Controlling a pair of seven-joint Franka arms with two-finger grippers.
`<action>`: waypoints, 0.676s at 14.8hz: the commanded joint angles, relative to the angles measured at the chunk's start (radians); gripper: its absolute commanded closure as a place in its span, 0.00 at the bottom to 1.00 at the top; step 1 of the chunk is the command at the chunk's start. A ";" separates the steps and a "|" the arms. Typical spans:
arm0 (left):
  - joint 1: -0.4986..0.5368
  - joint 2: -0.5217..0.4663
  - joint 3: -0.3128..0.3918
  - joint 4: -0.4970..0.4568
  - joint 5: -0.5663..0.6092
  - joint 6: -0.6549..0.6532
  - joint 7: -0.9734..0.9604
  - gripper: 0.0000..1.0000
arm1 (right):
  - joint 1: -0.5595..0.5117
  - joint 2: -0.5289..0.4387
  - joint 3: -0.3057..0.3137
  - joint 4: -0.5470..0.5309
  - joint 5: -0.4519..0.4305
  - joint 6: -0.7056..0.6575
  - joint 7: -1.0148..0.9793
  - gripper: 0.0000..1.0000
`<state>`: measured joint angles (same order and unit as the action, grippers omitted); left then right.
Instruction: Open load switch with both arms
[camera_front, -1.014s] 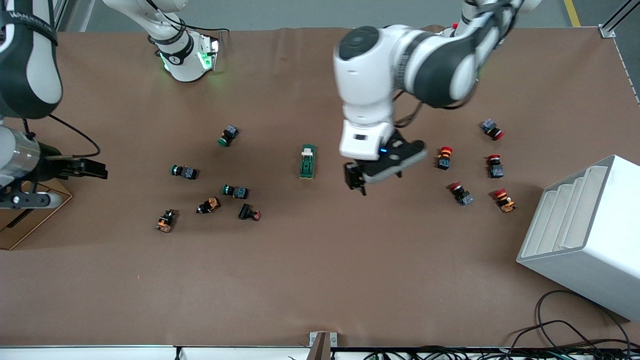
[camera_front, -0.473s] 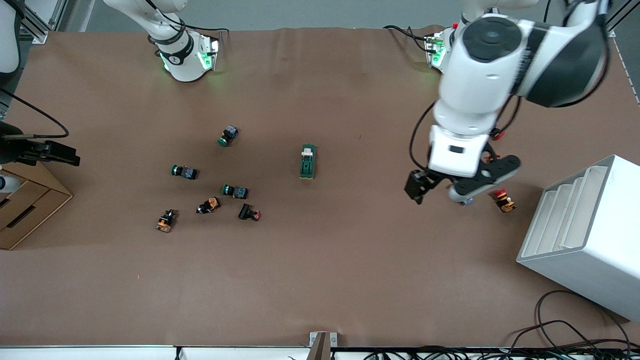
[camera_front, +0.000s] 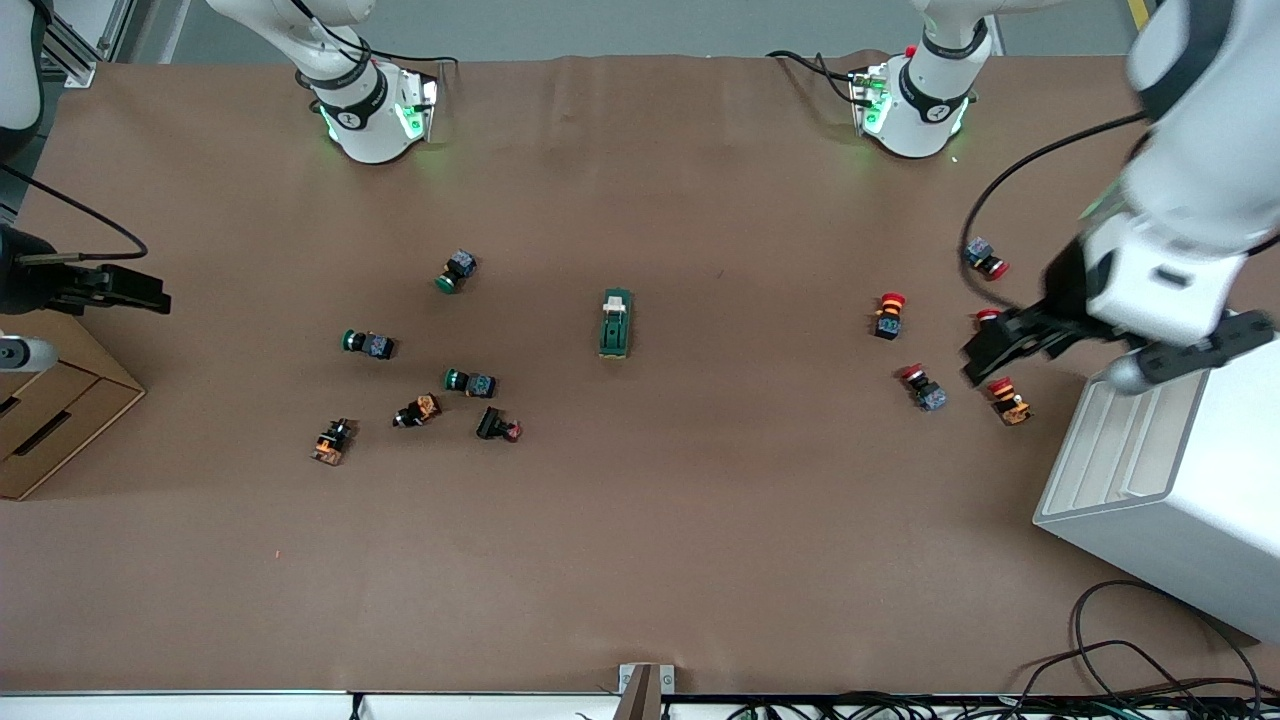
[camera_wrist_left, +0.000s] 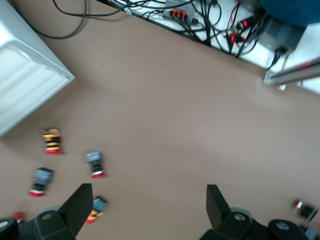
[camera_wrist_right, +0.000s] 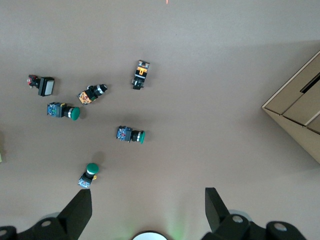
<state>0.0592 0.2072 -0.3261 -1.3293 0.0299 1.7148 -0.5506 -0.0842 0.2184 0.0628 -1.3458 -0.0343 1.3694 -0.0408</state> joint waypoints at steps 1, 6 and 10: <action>-0.007 -0.086 0.088 -0.021 -0.059 -0.098 0.196 0.00 | -0.011 -0.023 0.003 -0.004 0.030 -0.029 -0.001 0.00; 0.005 -0.141 0.185 -0.024 -0.061 -0.230 0.349 0.00 | 0.061 -0.098 -0.070 -0.059 0.039 -0.035 -0.002 0.00; -0.006 -0.187 0.219 -0.033 -0.062 -0.290 0.380 0.00 | 0.086 -0.169 -0.097 -0.125 0.040 -0.001 -0.014 0.00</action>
<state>0.0636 0.0711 -0.1186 -1.3323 -0.0155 1.4513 -0.1858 -0.0152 0.1264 -0.0116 -1.3838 -0.0113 1.3329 -0.0416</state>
